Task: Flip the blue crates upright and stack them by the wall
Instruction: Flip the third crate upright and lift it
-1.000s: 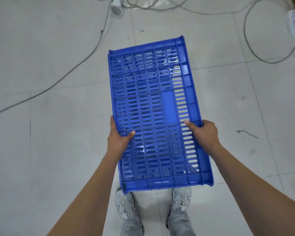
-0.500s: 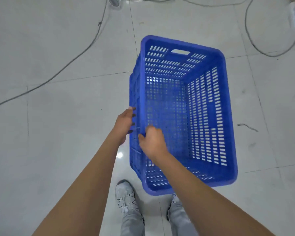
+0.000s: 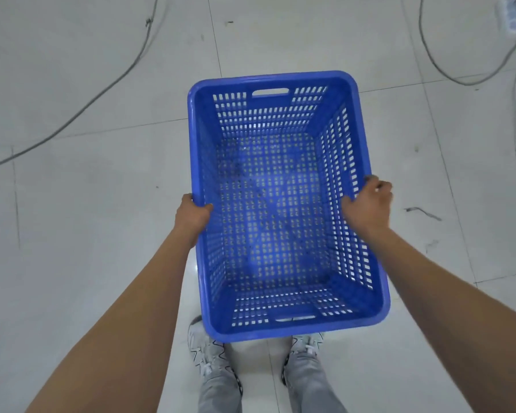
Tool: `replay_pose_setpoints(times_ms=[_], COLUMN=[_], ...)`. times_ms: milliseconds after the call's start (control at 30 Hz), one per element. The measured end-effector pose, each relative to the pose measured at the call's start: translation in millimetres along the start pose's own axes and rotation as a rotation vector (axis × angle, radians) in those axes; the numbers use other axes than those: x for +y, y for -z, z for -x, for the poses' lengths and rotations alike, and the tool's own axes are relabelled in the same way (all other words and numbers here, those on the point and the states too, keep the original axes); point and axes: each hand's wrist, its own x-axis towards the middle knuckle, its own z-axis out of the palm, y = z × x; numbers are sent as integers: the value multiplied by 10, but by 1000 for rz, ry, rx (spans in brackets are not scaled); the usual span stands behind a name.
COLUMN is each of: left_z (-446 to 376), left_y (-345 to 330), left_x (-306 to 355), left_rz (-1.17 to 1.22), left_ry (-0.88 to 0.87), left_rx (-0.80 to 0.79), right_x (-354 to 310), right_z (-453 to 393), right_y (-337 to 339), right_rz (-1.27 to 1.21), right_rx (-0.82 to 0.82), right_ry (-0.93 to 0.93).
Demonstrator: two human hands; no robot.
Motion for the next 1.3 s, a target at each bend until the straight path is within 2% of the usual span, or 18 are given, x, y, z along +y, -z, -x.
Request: replay_pose_setpoints(times_ms=[133, 200, 300, 367, 500, 600, 667, 800, 1000, 1133, 1300], left_z=[-137, -186, -299, -341, -256, -150, -20, 546, 2029, 3138, 4355], left_y=[-124, -179, -215, -252, -331, -255, -117, 334, 1349, 2003, 2599], left_x=[-47, -97, -202, -253, -208, -74, 50, 487, 1171, 1333, 1244], left_rz=[18, 11, -5, -20, -245, -278, -239, -209, -119, -32, 64], left_ry=[26, 28, -2, -22, -92, -67, -65, -116, -126, -126, -65], left_rx=[7, 47, 133, 180, 303, 313, 319, 381, 482, 633, 838], right_x=[506, 628, 662, 661, 628, 523, 429, 139, -543, -1039, -1667], right_z=[-451, -592, -716, -748, -727, -644, -572, -331, 449, 939, 1602], right_y=[-4, -112, -291, -354, -338, -170, 1, 624, 2032, 2933, 3711], right_rz=[-182, -252, -293, -228, -71, 85, 71, -87, -218, -263, -289], right_rx=[-285, -374, -324, -269, -170, -137, -109, -49, -83, -206, -186], right_ry=[-298, -330, -298, -279, -223, -135, -108, -74, 17, 123, 326])
